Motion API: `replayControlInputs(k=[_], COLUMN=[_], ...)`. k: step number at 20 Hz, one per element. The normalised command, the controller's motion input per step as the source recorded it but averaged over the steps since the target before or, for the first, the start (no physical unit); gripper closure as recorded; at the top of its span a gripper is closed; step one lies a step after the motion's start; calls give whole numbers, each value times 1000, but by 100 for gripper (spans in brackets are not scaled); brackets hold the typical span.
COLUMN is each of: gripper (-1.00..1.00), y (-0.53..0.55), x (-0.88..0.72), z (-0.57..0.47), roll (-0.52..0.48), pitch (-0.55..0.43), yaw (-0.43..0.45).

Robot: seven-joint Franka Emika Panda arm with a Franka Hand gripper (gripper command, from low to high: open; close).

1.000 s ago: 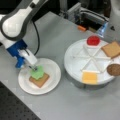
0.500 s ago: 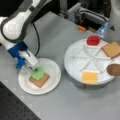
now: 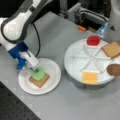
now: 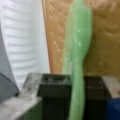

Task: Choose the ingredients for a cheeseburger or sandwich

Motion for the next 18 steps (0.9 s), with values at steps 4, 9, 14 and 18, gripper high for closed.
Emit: replayControlInputs(k=[4,9,14,18], gripper=[-100,-100,-100,-100], y=[-156,-158,-157,-155], x=[189,192,189,186], z=[-104,-93,-51,-41], roll=[155,183,187,182], pitch=[-88,-88,-83,-77], yaw=[42,45,59,65])
